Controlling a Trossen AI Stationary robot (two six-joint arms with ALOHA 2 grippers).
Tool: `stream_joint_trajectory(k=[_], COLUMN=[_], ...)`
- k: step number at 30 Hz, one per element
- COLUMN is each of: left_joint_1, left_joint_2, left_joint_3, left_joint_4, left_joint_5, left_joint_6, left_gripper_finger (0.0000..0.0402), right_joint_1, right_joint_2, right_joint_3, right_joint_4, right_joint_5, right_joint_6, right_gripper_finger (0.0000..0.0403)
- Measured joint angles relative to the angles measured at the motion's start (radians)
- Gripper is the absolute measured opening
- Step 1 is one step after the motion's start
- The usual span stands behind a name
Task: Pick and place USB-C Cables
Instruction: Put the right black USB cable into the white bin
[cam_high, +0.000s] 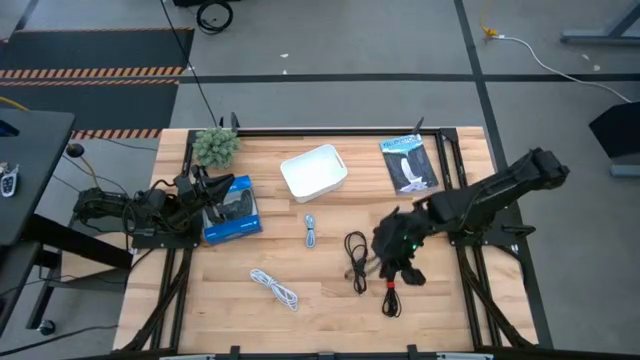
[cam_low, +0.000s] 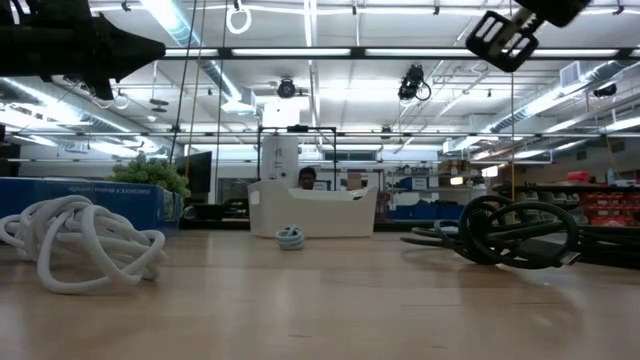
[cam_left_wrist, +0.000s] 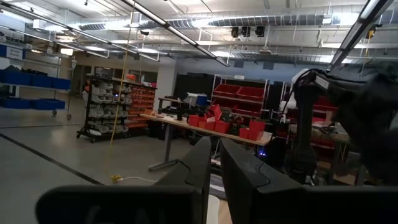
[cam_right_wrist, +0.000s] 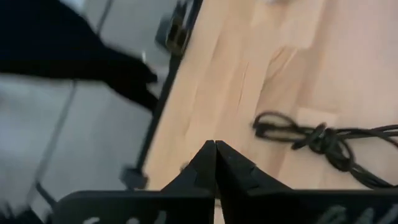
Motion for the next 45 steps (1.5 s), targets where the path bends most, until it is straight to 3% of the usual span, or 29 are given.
stream_joint_trajectory(k=[4,12,15,22,29,36,45], left_joint_1=[0.0,0.0,0.0,0.0,0.0,0.0,0.0], left_joint_2=[0.0,0.0,0.0,0.0,0.0,0.0,0.0], left_joint_3=[0.0,0.0,0.0,0.0,0.0,0.0,0.0], left_joint_4=[0.0,0.0,0.0,0.0,0.0,-0.001,-0.001], left_joint_5=[0.0,0.0,0.0,0.0,0.0,0.0,0.0], left_joint_6=[0.0,0.0,0.0,0.0,0.0,0.0,0.0], left_gripper_finger=[0.0043,0.0043,0.0043,0.0043,0.0043,0.0043,0.0043], right_joint_1=[0.045,0.107,0.122,0.146,0.15,0.152,0.177], right_joint_2=[0.042,0.13,0.168,0.258,0.321,0.326,0.326], right_joint_3=[0.0,0.0,0.0,0.035,0.089,0.092,0.022], right_joint_4=[-0.05,-0.138,-0.14,-0.169,-0.173,-0.244,-0.199], right_joint_5=[0.011,0.146,0.148,0.156,0.192,0.192,0.204], right_joint_6=[-0.148,-0.415,-0.466,-0.465,-0.587,-0.697,-0.862], right_gripper_finger=[0.005,0.0172,0.0198,0.0195,0.0184,0.0184,0.0184])
